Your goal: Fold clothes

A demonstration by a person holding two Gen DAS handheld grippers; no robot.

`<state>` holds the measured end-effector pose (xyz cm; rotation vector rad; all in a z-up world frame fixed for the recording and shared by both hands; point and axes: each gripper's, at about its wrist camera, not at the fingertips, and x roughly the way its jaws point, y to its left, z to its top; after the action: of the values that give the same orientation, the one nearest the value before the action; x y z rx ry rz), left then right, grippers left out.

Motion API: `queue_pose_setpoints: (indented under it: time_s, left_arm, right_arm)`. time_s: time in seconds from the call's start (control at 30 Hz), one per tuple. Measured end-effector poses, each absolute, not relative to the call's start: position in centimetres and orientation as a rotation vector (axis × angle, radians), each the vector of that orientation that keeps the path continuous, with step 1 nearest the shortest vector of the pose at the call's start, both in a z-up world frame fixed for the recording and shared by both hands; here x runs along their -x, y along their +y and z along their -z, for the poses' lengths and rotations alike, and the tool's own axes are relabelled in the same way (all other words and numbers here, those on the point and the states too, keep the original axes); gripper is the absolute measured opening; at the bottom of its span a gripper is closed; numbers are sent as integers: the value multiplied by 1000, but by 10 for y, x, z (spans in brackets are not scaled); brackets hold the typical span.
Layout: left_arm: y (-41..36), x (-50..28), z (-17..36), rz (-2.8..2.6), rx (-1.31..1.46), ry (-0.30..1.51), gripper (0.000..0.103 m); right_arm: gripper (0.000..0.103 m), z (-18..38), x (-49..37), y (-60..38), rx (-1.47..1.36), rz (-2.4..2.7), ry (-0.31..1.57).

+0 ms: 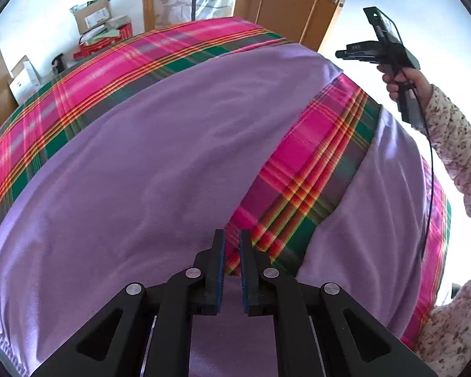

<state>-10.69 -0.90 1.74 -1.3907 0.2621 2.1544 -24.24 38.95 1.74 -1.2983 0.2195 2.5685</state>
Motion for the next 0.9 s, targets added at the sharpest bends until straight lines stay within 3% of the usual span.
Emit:
queue_pose_setpoints:
  time_s: [0.1, 0.2, 0.33, 0.43, 0.47, 0.57, 0.9]
  left_arm:
    - [-6, 108, -20, -2175, 1375, 242, 14]
    - [-5, 112, -21, -2203, 1376, 211, 19]
    - [-4, 125, -21, -2241, 1391, 136, 22]
    - [-4, 132, -20, -2250, 1409, 70, 22]
    - [-3, 133, -18, -2252, 1418, 67, 22]
    - [-1, 134, -13, -2245, 1440, 76, 22]
    - [-2, 124, -19, -2249, 1443, 52, 22]
  right_arm:
    - [15, -15, 234, 402, 1292, -2558, 289]
    - [29, -3, 226, 428, 1303, -2500, 490]
    - [30, 20, 227, 445, 1395, -2526, 763]
    - [29, 26, 227, 448, 1378, -2528, 818]
    - [29, 27, 227, 448, 1379, -2528, 830]
    - [1, 28, 229, 448, 1397, -2535, 833]
    - [2, -2, 207, 465, 1300, -2592, 726]
